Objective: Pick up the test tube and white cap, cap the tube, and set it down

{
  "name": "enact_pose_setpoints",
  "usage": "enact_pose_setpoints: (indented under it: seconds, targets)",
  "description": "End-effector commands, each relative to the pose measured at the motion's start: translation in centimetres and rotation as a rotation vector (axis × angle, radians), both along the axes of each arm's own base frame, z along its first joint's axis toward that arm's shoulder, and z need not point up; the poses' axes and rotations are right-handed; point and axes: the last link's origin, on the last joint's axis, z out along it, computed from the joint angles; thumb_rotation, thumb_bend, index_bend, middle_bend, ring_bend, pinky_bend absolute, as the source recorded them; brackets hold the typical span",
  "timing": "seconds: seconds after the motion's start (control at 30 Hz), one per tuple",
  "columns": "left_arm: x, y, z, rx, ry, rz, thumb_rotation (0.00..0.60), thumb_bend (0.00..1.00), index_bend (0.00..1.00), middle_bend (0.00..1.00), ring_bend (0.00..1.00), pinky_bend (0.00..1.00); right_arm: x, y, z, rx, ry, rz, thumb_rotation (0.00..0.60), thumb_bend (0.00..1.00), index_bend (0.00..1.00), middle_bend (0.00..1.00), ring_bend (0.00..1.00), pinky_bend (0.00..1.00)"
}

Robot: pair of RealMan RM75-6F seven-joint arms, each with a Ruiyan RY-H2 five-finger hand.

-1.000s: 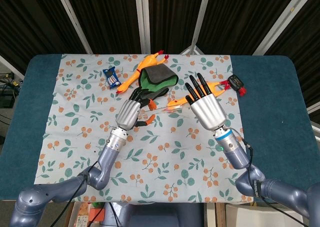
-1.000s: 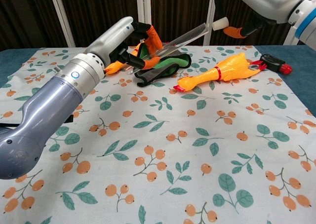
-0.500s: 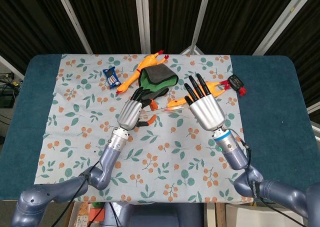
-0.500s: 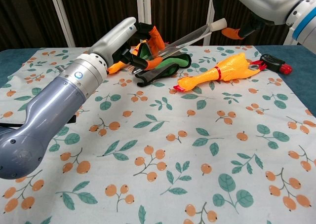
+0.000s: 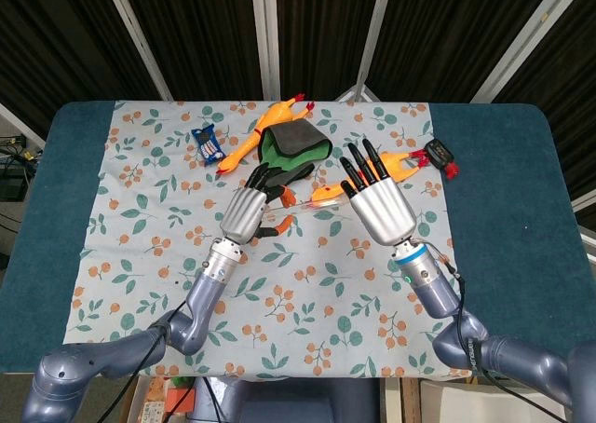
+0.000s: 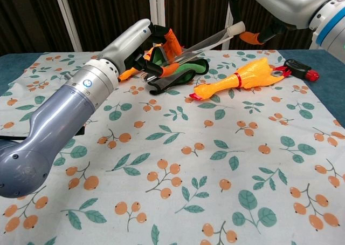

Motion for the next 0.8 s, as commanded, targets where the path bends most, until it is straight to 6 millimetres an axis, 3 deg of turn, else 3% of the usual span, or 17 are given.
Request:
enact_pose_setpoints:
  seconds: [0.03, 0.8]
  targets:
    - [0.02, -0.01, -0.02, 0.001, -0.001, 0.001, 0.600, 0.75, 0.63, 0.65, 0.12, 0.00, -0.04, 0.02, -0.05, 0.000, 0.001, -0.002, 0.600, 0.36, 0.58, 0.25, 0.04, 0.00]
    - [0.14, -0.40, -0.39, -0.007, -0.014, 0.046, 0.600, 0.75, 0.63, 0.65, 0.13, 0.00, 0.03, 0.30, -0.49, 0.004, 0.007, 0.012, 0.600, 0.36, 0.58, 0.25, 0.04, 0.00]
